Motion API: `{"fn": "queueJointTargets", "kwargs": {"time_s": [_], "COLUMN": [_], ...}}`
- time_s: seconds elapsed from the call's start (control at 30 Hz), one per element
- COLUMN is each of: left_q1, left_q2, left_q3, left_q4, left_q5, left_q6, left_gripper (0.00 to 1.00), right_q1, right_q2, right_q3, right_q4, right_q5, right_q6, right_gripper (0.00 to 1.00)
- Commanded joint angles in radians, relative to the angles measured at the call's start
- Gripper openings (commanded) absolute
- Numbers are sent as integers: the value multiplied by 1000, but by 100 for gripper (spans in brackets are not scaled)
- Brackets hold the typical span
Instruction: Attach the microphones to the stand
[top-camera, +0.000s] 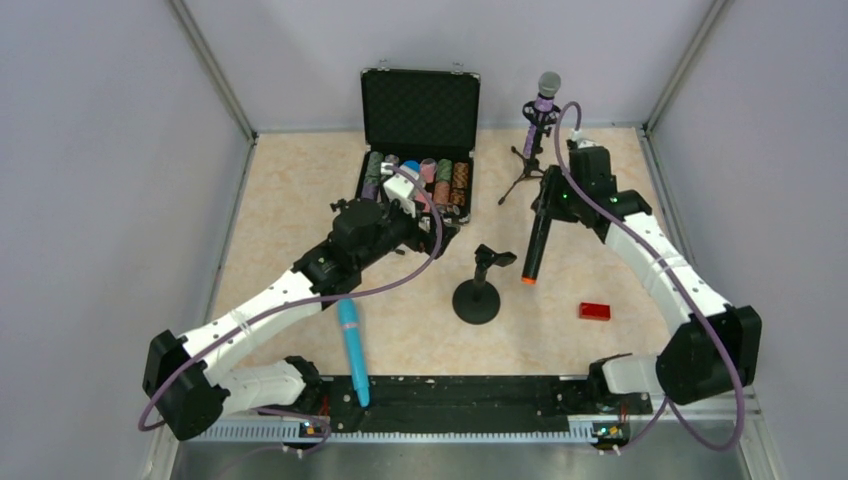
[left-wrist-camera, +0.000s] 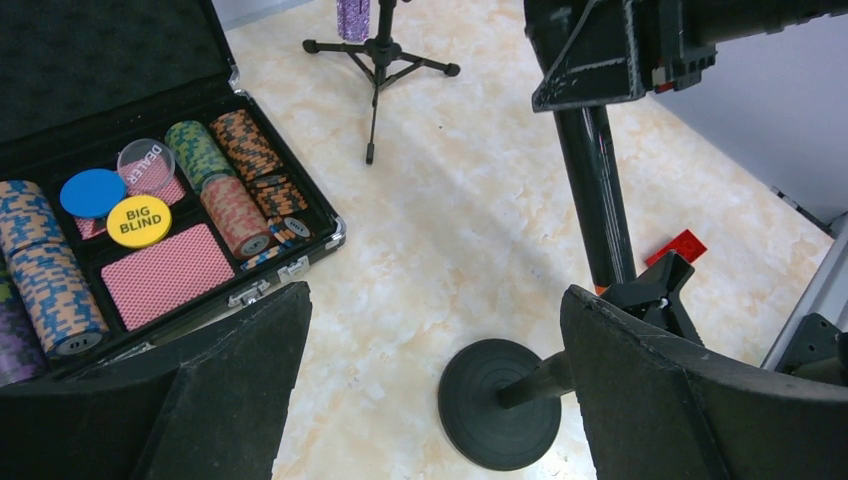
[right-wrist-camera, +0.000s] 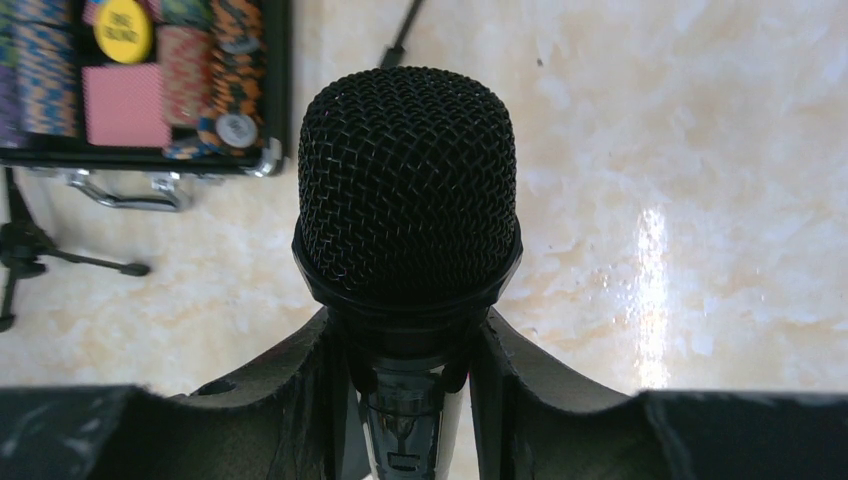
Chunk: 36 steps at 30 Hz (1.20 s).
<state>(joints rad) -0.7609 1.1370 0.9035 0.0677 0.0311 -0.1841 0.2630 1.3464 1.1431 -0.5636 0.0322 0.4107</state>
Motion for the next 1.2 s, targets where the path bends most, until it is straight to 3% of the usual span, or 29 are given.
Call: {"fn": "queueJointTargets", "kwargs": {"time_s": [0.0,0.43,0.8,1.17], "left_q1": [17,68,83,82], "left_q2": [-23,-102,-99,-80], "left_q3": [35,43,16,-29], "left_q4": [83,-50,-40,37], "left_q5": [73,143,217,401], "left_q6": [-15,111,133,282], "left_gripper": [99,99,99,99], "right_q1": [-6,-4,-5,-5], "right_q2": [-140,-666,-772,-778], "right_q3": [43,-390,-438,-481], "right_q4": [120,692,607,613], "right_q5": [-27,-95,-63,-206], "right_q6": [-30,-182,-276,-247], "right_gripper": [4,0,0,0]}}
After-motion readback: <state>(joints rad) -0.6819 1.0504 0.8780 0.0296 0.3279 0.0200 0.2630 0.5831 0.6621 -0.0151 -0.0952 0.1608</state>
